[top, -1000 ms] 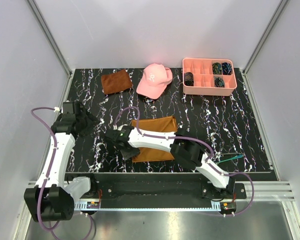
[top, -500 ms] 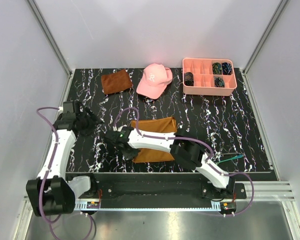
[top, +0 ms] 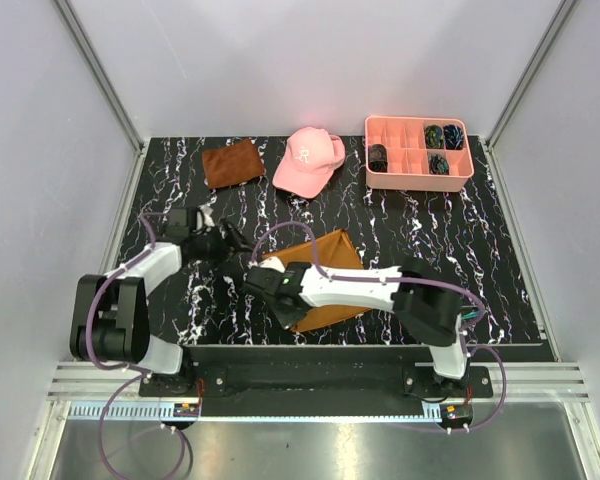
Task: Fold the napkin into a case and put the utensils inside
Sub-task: Pick up the upper triangle-folded napkin from the center of the board.
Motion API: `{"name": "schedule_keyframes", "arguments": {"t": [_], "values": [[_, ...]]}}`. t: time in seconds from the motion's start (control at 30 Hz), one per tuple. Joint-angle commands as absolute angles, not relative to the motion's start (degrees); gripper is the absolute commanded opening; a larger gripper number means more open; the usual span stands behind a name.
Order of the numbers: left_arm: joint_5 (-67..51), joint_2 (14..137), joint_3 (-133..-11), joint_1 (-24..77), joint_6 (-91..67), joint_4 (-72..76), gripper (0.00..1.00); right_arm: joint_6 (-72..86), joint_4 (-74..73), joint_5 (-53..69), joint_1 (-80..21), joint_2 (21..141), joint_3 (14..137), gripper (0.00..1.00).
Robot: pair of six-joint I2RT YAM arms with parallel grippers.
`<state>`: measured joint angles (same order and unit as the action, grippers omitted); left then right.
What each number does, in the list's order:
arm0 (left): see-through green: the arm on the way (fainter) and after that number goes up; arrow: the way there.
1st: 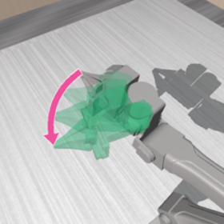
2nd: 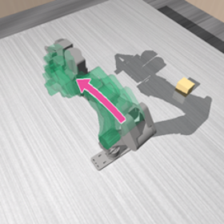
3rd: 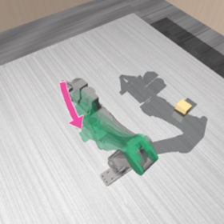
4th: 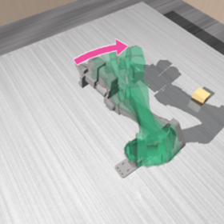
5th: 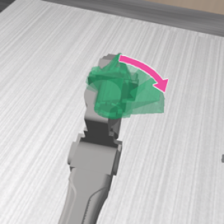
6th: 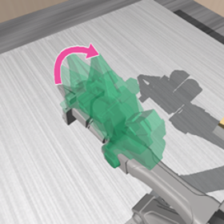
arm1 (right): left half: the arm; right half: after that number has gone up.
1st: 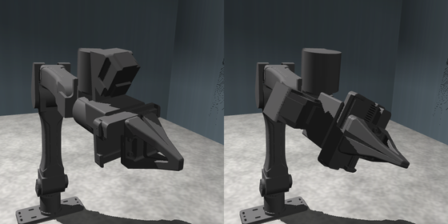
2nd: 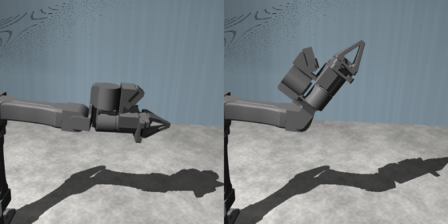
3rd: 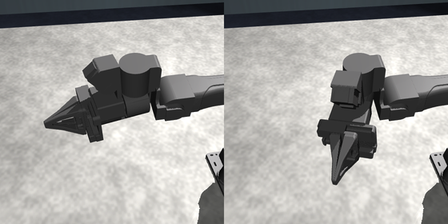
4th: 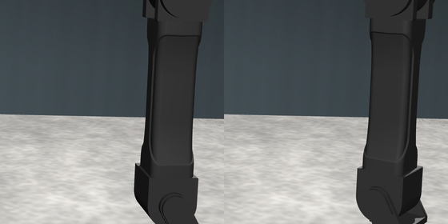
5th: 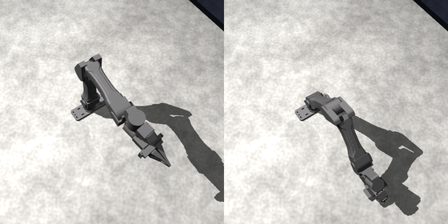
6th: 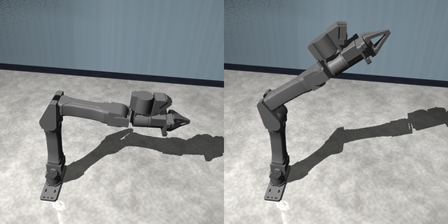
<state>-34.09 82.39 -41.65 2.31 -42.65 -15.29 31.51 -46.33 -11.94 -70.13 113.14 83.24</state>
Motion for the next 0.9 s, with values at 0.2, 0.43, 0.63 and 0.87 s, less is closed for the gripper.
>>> {"name": "schedule_keyframes", "arguments": {"t": [0.2,0.43,0.63,0.87], "values": [[-28.4,85.0,-40.6,9.5,-49.9,-5.6,0.79,29.4,-39.6,-9.8,-67.2,103.0,79.1,0.00],[-22.5,89.4,-42.9,12.1,-51.0,-8.6,0.73,30.0,-38.8,-9.2,-65.9,100.6,78.3,0.00],[-21.4,94.4,-45.9,14.5,-52.4,-7.6,0.71,30.1,-38.3,-8.5,-65.7,99.8,78.0,0.00],[-19.1,95.6,-45.7,14.9,-54.4,-8.2,0.65,30.6,-38.1,-9.0,-65.2,98.4,77.1,0.00]]}}
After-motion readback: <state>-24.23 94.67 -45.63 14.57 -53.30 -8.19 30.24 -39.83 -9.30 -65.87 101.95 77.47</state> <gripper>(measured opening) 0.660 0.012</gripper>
